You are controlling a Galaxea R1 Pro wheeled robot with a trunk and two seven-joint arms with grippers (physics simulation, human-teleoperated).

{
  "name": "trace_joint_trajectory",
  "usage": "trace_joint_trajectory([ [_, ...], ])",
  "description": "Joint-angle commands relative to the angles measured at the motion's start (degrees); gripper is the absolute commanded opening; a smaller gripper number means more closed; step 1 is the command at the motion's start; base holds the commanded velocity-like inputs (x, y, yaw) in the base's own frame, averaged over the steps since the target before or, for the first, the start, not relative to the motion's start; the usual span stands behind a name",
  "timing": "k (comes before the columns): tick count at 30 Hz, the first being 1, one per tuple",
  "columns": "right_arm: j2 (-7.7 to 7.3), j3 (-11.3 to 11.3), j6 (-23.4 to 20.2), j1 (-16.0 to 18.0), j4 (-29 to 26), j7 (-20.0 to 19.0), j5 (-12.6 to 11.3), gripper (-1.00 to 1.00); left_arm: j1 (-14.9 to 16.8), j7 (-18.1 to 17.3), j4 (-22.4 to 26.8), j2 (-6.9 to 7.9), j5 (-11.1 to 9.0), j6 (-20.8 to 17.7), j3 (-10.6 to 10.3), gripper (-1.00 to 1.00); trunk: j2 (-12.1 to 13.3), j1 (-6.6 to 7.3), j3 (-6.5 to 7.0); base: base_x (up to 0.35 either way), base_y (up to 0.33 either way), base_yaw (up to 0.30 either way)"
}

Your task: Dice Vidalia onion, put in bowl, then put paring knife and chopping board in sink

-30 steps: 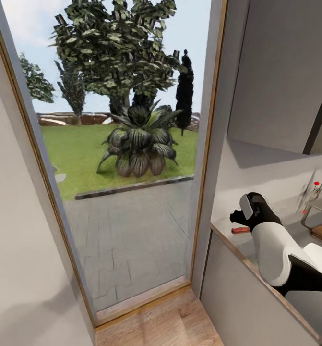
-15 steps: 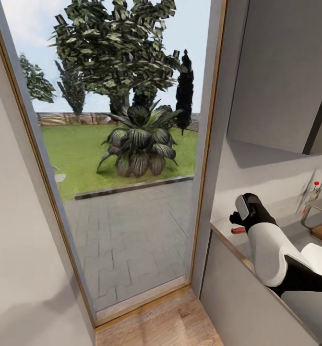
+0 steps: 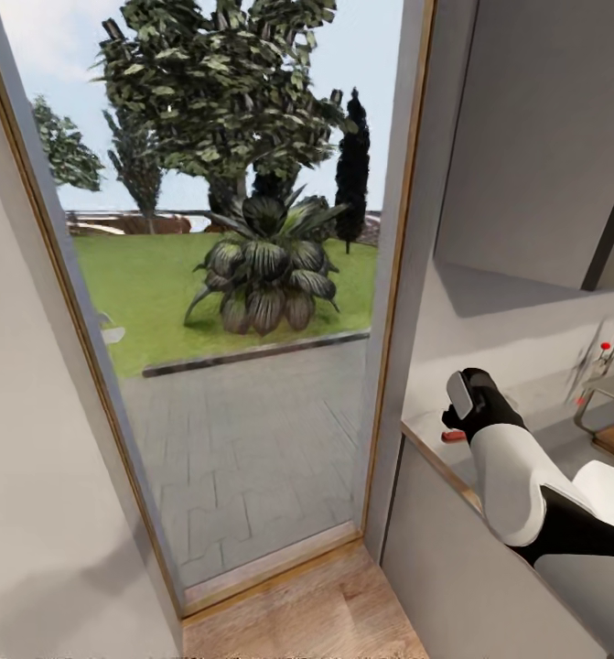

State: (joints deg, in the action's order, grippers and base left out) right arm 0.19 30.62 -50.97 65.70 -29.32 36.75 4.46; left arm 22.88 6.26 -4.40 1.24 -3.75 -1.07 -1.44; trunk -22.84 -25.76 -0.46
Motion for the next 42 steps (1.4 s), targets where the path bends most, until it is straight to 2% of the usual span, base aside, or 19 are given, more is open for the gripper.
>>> trace_joint_trajectory([
  [1, 0.08, 0.23, -0.36, 0.04, -0.04, -0.13, 0.46, 1.00, 0.06, 0.07, -0.09, -0.01, -0.38, -0.07, -0.17, 1.00, -0.07, -0.02, -0.14, 0.000, 0.000, 0.000],
  [10, 0.49, 0.14, -0.36, 0.04, 0.04, -0.10, 0.16, 1.00, 0.06, 0.07, -0.09, -0.01, -0.38, -0.07, -0.18, 1.00, -0.07, -0.02, -0.97, 0.000, 0.000, 0.000],
  [19, 2.48, 0.03, -0.30, 0.07, -0.01, -0.10, 0.19, 1.00, 0.06, -0.01, -0.04, -0.87, -0.44, -0.07, -0.14, 1.00, -0.07, -0.02, -1.76, 0.000, 0.000, 0.000],
  [26, 2.75, -0.03, -0.35, 0.08, -0.03, -0.10, 0.12, 1.00, 0.06, -0.02, 0.00, -0.73, -0.43, -0.07, -0.16, 1.00, -0.07, -0.02, -2.28, 0.000, 0.000, 0.000],
  [36, 3.06, -0.01, -0.35, 0.08, 0.03, -0.10, 0.06, 1.00, 0.06, -0.05, -0.11, -1.44, -0.54, -0.38, -0.14, 1.00, -0.07, -0.02, -2.92, 0.000, 0.000, 0.000],
  [42, 3.94, 0.05, -0.36, 0.05, 0.05, -0.10, 0.18, 1.00, 0.06, -3.79, -0.17, -2.08, -0.47, -0.35, -0.17, 1.00, -0.07, -0.02, -3.29, 0.000, 0.000, 0.000],
])
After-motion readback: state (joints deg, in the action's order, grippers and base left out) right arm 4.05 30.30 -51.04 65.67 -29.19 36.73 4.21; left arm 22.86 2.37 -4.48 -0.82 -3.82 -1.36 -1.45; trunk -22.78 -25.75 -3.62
